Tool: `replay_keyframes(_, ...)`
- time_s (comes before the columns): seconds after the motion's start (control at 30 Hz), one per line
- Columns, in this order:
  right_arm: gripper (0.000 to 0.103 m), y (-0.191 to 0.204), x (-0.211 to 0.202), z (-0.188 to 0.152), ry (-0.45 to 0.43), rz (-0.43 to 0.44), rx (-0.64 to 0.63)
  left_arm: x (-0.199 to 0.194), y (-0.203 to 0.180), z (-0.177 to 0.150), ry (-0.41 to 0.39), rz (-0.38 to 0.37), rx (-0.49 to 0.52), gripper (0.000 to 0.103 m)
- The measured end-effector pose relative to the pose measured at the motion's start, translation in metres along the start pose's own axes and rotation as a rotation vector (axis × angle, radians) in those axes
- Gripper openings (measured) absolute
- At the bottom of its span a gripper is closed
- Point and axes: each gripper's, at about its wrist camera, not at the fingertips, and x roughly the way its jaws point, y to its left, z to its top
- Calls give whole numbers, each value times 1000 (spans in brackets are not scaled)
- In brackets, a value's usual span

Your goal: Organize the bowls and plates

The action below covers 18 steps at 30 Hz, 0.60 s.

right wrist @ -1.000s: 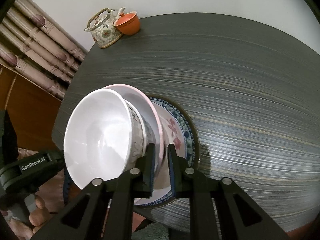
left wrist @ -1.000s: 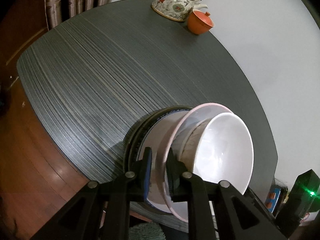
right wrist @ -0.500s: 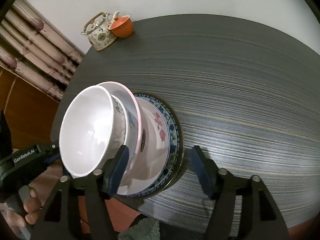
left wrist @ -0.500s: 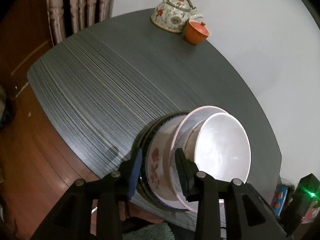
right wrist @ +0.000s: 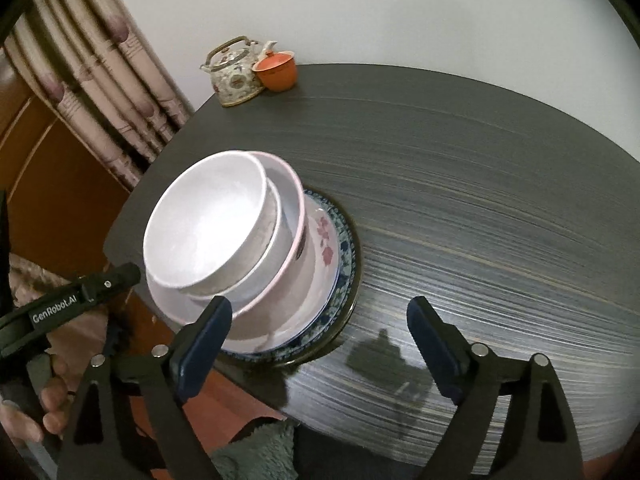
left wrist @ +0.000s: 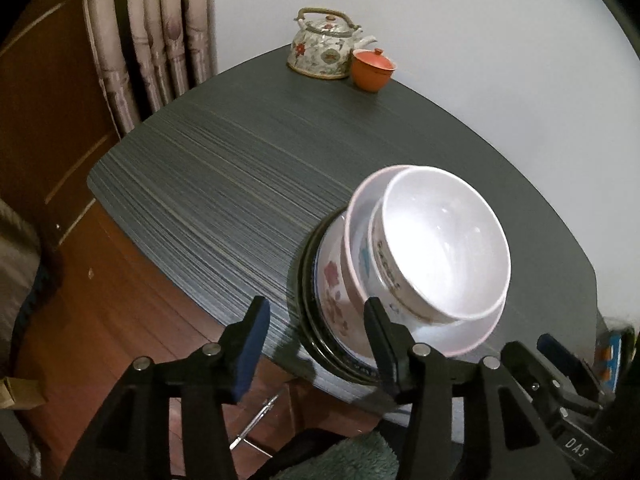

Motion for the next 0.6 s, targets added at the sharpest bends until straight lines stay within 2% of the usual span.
replay_keyframes(0.17, 102, 8, -1, -10, 0, 2, -35, -3, -9, -12, -8, 20, 33, 55)
replay_keyframes(0.6, 102, 18, -5, -17, -4, 10, -83, -2, -20, -13, -6, 54, 74, 55)
